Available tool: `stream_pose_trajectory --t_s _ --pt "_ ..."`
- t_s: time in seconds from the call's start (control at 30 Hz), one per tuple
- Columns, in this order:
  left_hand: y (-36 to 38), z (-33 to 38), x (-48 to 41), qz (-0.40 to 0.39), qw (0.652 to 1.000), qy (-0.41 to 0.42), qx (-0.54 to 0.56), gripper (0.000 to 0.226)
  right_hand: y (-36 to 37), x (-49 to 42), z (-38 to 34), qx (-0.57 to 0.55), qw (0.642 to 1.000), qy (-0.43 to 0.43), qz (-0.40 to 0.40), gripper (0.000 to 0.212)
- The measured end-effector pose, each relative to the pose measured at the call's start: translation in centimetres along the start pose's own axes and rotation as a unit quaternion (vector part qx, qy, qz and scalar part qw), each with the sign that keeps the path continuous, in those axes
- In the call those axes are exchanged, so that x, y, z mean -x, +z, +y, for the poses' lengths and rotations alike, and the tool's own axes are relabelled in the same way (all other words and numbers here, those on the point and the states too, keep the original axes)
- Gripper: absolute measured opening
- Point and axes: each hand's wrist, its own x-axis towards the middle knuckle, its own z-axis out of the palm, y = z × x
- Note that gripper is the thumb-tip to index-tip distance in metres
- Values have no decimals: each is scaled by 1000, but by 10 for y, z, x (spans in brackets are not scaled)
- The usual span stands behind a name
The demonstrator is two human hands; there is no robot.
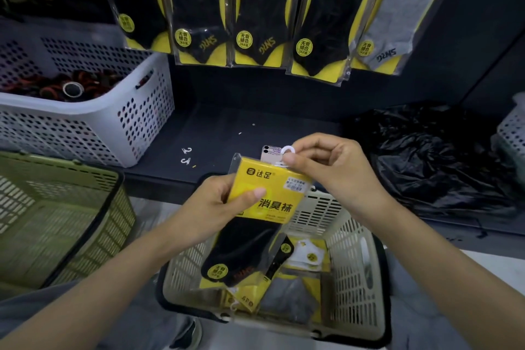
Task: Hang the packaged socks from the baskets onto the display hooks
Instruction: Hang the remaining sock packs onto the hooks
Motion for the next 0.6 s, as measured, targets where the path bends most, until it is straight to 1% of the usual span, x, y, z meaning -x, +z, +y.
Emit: stream_pose_trajectory --t_s 0.2,0.33,0.43,0.5,0.6 --pt "0 2 -1 18 1000 -9 1 29 0 1 -1 26 1000 -4 -6 16" --pt "2 0 -3 15 999 -23 -17 35 6 3 1 7 1000 0 12 15" --pt "2 1 -5 22 999 -24 -38 38 10 5 4 -54 998 29 28 15" --pt "2 3 -5 23 999 -18 -42 39 9 4 6 -86 994 63 19 17" --pt "3 6 -8 37 999 -14 -31 38 5 0 5 -90 992 90 6 17"
